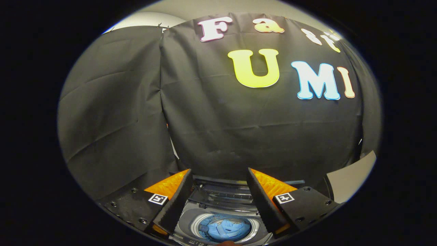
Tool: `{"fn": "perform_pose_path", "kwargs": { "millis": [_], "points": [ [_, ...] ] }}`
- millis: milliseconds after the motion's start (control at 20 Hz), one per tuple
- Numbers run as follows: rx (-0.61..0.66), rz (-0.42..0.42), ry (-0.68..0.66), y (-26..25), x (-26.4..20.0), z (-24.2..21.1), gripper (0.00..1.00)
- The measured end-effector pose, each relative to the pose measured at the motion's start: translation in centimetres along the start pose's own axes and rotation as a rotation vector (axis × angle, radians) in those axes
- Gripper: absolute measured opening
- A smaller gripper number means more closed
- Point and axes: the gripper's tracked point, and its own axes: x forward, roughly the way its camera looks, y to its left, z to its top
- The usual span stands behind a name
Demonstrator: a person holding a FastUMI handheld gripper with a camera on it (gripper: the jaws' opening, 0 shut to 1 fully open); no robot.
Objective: Put the clothes into the washing machine and then close the washing machine lid.
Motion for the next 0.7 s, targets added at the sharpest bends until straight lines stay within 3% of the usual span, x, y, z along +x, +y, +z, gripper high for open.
{"fn": "perform_pose_path", "kwargs": {
  "millis": [350, 700],
  "points": [
    [0.041, -0.059, 0.045, -1.9, 4.7, 1.0, 0.98],
    [0.086, -0.128, 0.153, -3.5, 10.7, -1.4, 0.98]
  ]
}}
